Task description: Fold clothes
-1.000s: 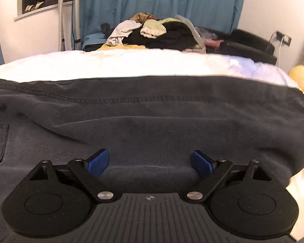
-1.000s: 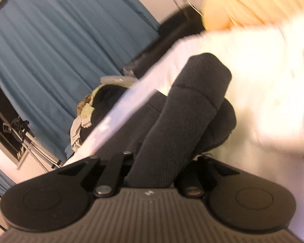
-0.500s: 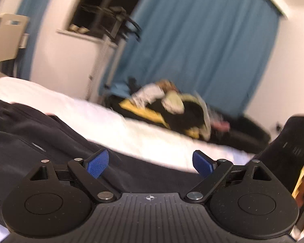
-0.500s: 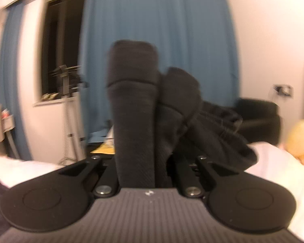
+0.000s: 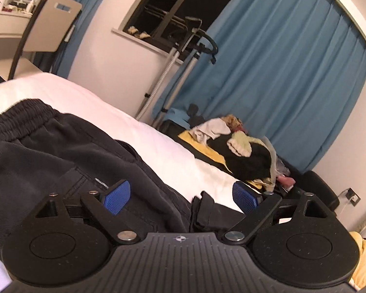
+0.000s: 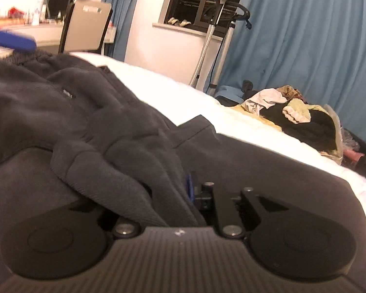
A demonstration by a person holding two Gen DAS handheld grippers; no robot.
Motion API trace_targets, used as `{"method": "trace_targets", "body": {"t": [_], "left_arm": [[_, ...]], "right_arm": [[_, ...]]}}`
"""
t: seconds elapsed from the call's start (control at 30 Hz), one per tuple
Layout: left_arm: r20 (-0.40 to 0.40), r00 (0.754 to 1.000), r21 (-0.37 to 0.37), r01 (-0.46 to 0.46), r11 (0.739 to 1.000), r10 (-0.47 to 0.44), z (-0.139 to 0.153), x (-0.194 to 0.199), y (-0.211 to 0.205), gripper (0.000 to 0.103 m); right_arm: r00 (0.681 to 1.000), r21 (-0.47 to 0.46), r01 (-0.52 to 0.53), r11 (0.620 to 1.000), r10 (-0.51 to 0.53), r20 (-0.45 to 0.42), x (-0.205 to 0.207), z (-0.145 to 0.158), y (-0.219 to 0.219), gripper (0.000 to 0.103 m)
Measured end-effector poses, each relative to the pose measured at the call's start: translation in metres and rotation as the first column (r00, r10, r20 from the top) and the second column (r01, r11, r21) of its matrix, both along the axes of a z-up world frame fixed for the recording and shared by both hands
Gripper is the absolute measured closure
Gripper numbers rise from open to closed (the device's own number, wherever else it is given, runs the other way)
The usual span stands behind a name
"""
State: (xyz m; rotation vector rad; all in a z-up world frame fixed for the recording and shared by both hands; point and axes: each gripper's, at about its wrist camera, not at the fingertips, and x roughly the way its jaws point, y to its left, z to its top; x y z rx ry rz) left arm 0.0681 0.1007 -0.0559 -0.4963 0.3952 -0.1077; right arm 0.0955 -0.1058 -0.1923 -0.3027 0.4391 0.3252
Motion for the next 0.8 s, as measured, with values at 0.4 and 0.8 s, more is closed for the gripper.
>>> {"method": "trace_targets", "body": {"t": [0.4,0.8], "left_arm": [[-0.098,0.986,-0.097,0.123,0.988,-0.132,-0.014,0.0,-0.015,0.012],[-0.122,0.973,-0.147,0.177,0.973,-0.195,-0.034,0.005,-0.056,0.012]], "right_arm": [[0.98,0.082,-0.137,0.987,0.147,-0.133,-0.079,0.054,-0.098,0.043],[0.951,-0.02,-0.299,0.954,0.296,-0.086,-0.086,0.028,-0.092,0.04]]}}
